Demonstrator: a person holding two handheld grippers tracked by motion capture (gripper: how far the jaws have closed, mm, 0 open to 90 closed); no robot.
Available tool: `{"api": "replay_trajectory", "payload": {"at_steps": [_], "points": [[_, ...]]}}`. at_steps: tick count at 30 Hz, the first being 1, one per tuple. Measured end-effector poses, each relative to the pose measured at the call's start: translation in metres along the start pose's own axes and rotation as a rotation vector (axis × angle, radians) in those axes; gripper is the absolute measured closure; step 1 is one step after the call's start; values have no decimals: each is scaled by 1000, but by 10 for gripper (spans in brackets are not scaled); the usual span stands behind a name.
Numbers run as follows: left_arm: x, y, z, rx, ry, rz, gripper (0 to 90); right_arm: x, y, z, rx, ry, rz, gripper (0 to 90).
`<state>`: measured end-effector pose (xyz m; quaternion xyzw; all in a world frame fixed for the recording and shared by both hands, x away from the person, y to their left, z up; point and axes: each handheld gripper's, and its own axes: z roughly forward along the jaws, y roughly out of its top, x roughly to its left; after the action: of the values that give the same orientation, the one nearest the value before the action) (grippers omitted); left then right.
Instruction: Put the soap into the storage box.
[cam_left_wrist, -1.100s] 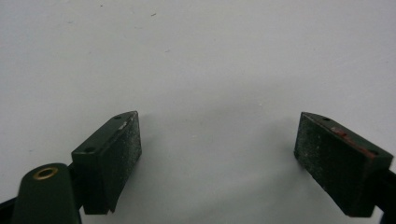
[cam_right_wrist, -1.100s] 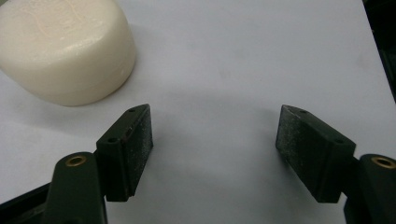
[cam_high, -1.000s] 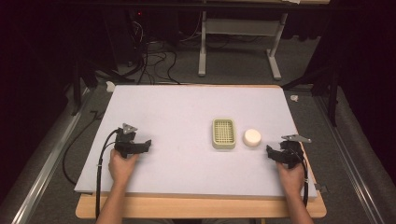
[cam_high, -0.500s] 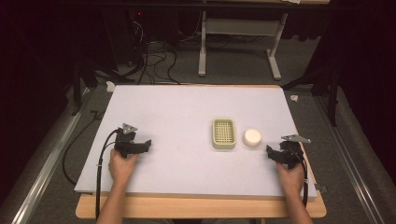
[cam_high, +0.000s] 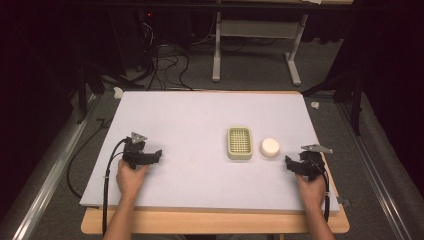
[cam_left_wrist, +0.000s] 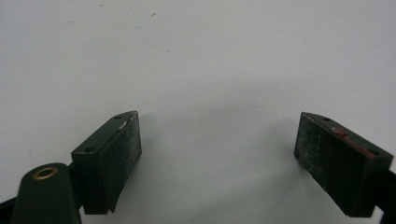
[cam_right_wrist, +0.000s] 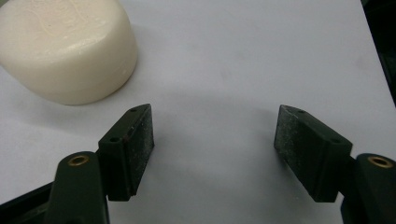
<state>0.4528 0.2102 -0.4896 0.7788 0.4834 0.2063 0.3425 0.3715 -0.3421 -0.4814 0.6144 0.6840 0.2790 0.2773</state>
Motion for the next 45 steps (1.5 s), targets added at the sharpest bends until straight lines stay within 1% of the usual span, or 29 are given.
{"api": "replay_trajectory", "payload": {"at_steps": [8, 10, 11, 16, 20, 22, 23, 25, 29, 39, 43, 45], "points": [[0, 0, 0, 0, 0, 0, 153, 0, 0, 0, 0, 3, 4, 291], [0, 0, 0, 0, 0, 0, 153, -1, 0, 0, 0, 7, 5, 287], [0, 0, 0, 0, 0, 0, 152, -1, 0, 0, 3, 16, 3, 278], [0, 0, 0, 0, 0, 0, 153, 0, 1, 0, 6, 15, 2, 272], [0, 0, 0, 0, 0, 0, 153, 0, 1, -2, -6, 28, -9, 263], [0, 0, 0, 0, 1, 1, 153, 1, 0, -4, -14, 38, -3, 258], [0, 0, 0, 0, 1, 1, 153, 2, 0, -5, -20, 46, 0, 257], [0, 0, 0, 0, 1, 1, 153, 3, 0, -7, -29, 57, -9, 253], [0, 0, 0, 0, 2, 1, 153, 7, -1, -9, -33, 71, -22, 248], [0, 0, 0, 0, 1, 1, 153, 16, -1, -13, -47, 96, -39, 230], [0, 0, 0, 0, 1, 0, 153, 22, 1, -14, -49, 109, -56, 218], [0, 0, 0, 0, 0, 1, 153, 25, 2, -14, -53, 113, -58, 214]]}}
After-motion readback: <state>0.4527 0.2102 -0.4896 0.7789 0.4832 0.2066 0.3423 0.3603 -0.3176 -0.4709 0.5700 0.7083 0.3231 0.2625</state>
